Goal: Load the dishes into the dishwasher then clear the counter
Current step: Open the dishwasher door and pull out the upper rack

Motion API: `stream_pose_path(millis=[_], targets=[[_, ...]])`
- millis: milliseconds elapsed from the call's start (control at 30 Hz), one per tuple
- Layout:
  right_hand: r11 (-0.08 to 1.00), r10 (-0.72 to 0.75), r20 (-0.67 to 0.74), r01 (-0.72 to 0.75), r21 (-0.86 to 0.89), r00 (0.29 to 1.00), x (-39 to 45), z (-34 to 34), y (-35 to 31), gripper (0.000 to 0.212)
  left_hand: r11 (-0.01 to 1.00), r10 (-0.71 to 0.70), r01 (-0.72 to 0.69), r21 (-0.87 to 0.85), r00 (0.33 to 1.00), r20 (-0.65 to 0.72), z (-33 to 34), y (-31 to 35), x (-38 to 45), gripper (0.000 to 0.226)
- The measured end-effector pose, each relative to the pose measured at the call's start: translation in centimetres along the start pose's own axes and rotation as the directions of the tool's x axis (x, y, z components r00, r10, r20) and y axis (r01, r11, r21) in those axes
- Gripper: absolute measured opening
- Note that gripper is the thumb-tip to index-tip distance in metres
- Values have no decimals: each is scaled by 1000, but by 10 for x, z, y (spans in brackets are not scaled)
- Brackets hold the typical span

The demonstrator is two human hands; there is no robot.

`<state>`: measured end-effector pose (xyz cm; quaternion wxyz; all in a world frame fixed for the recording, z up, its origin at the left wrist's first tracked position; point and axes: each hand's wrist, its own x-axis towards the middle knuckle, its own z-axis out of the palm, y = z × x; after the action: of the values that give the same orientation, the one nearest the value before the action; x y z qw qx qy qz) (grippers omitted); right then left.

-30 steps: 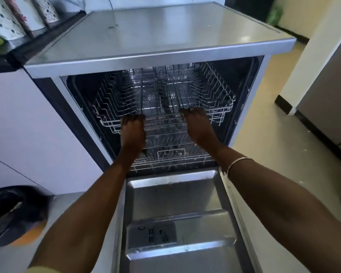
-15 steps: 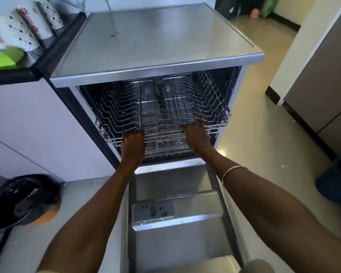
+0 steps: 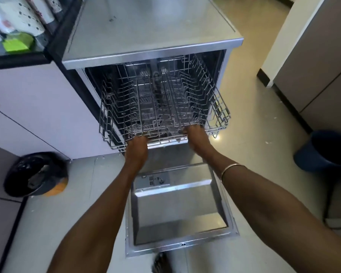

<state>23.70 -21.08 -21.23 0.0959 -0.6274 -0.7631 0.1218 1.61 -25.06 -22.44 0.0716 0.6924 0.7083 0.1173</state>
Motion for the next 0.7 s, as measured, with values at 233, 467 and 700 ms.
stream_pose_path(millis=[233,467,700], targets=[[999,-37,-4,37,40,999,-72,8,-6,48,994,-22,14,-111,997,-69,3,0,-72,27],[993,-16,43,11,117,999,-134,15,2,45,986,-72,66,-152,997,-37,20,0,-139,29],[989,5,42,-11,146,999,-192,23,-3,49,985,-89,82,-155,995,-41,16,5,-201,46]])
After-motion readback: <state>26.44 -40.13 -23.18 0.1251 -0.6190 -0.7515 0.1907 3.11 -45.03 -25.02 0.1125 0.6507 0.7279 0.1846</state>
